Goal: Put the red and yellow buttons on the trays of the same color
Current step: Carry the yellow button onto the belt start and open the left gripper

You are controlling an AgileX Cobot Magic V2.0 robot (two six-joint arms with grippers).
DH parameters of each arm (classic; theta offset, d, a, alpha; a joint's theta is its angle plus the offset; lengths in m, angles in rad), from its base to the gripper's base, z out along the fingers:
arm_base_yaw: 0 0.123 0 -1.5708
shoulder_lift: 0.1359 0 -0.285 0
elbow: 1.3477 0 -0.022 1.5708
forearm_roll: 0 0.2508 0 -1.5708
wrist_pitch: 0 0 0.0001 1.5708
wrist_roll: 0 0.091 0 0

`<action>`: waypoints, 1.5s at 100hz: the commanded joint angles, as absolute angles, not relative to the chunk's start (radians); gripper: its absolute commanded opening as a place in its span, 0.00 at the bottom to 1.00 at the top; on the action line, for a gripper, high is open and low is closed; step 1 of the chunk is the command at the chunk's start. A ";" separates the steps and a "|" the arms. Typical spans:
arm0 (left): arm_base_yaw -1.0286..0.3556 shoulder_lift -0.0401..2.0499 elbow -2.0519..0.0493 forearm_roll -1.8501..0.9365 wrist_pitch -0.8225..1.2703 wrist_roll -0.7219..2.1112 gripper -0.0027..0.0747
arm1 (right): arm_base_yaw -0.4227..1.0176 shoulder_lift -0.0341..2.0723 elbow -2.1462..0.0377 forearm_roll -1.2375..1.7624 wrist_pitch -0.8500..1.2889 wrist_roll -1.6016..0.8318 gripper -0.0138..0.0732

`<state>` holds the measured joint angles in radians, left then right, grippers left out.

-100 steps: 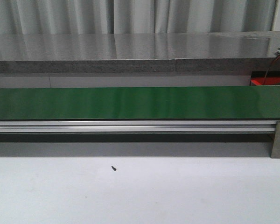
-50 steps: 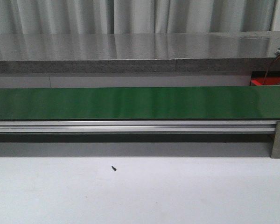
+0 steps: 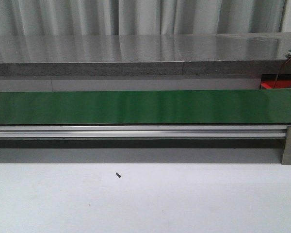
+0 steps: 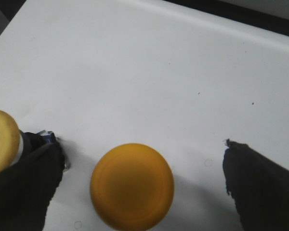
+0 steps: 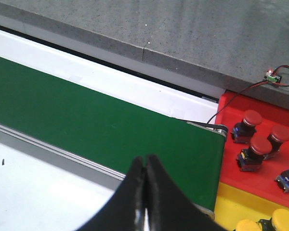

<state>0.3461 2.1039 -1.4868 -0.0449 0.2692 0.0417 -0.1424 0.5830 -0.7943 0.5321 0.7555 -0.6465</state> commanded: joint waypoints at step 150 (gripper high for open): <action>0.153 1.602 -1.314 -0.121 0.467 0.032 0.16 | -0.145 0.584 -0.815 0.552 0.698 -0.655 0.05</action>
